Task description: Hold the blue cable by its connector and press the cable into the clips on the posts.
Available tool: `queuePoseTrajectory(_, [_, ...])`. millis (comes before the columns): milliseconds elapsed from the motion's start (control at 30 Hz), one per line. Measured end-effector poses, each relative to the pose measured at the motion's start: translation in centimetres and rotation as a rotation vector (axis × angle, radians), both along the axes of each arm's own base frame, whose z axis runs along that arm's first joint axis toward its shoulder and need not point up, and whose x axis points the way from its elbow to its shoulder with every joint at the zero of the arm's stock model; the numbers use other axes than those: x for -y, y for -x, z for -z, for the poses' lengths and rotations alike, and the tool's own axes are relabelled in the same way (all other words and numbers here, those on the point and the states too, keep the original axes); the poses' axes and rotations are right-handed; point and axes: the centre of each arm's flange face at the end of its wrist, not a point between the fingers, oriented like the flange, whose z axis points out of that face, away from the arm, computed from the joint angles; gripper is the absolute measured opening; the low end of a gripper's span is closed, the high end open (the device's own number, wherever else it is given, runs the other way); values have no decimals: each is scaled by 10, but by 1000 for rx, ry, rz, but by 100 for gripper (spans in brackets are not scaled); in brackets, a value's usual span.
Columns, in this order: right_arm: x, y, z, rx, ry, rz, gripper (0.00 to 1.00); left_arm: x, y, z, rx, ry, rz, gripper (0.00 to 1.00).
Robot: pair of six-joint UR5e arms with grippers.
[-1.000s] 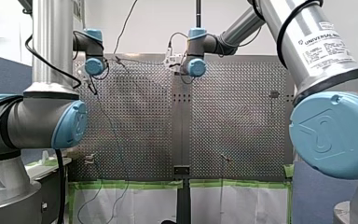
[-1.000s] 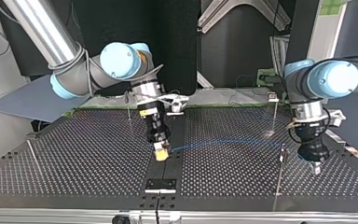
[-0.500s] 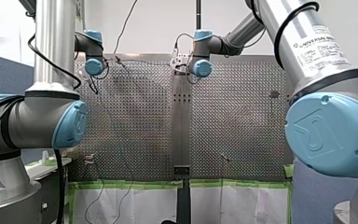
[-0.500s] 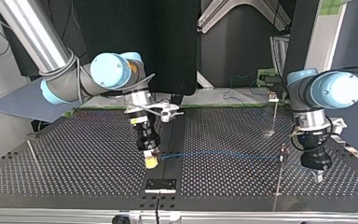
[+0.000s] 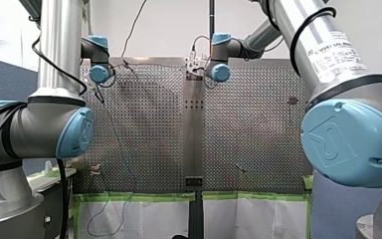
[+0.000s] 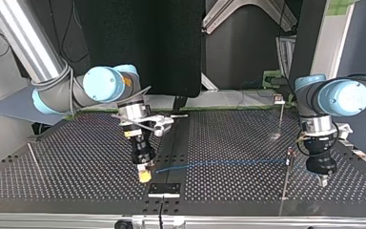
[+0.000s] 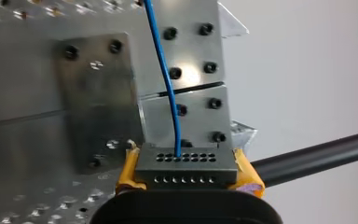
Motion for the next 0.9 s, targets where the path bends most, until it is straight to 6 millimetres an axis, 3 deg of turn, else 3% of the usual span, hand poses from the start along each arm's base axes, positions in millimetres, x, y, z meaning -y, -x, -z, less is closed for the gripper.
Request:
queuePoseTrajectory(100, [2, 1, -3, 4, 3, -1, 0, 1, 0, 0, 1, -3, 5, 0])
queuePoseTrajectory(167, [3, 2, -4, 5, 3, -1, 0, 2, 0, -1, 0, -7, 9, 20])
queuePoseTrajectory(200, [3, 2, -4, 5, 3, -1, 0, 2, 0, 0, -2, -11, 12, 20])
queuePoseTrajectory(267, [3, 2, -3, 1, -1, -3, 0, 3, 0, 0, -9, -21, 12, 37])
queuePoseTrajectory(300, [3, 2, -3, 0, -3, -4, 0, 3, 1, 1, -14, -25, 9, 37])
queuePoseTrajectory(367, [2, 2, -2, -3, -6, -4, 0, 2, 1, 2, -27, -38, 2, 73])
queuePoseTrajectory(400, [2, 2, -2, -4, -7, -5, 0, 2, 2, 3, -33, -44, -1, 73])
queuePoseTrajectory(467, [2, 1, -2, -6, -9, -6, 0, 2, 3, 4, -46, -57, -9, 100])
queuePoseTrajectory(667, [0, 0, -1, -10, -12, -10, 0, 2, 10, 2, -81, -82, -49, 100])
queuePoseTrajectory(900, [0, 0, -1, -10, -12, -10, 0, 5, 28, -19, -88, -68, -49, 100])
